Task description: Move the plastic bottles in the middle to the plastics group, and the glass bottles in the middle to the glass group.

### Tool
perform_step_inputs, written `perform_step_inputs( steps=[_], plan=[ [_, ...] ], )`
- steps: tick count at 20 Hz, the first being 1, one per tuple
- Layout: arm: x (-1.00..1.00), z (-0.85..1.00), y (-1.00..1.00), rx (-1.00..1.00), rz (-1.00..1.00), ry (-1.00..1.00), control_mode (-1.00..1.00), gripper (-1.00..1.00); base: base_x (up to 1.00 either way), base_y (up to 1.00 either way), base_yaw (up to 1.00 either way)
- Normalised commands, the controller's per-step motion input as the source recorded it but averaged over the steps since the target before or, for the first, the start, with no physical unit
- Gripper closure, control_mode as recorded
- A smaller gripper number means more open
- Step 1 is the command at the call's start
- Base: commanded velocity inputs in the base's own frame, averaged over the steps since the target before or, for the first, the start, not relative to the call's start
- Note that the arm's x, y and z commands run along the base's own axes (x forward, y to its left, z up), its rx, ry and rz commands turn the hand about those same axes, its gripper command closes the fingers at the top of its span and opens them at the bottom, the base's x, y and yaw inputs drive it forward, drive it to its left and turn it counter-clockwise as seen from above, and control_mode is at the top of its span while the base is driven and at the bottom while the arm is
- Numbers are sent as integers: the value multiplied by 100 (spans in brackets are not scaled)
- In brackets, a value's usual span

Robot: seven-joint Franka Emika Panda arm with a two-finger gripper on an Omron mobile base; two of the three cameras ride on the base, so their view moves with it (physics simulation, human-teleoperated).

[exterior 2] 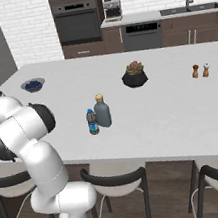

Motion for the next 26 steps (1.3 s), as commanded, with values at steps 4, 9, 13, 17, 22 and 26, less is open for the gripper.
perform_step_inputs(
  steps=[4,9,13,17,22,26],
  plan=[
    [0,-8,0,0,0,0,-100,100,0,0,0],
    [10,-4,0,0,0,0,-100,100,0,0,0],
    [31,0,4,0,0,0,-100,100,0,0,0],
    [19,0,10,0,0,0,-100,100,0,0,0],
    [3,0,12,0,0,0,-100,100,0,0,0],
    [1,-11,8,0,0,0,-100,100,0,0,0]
  ],
)
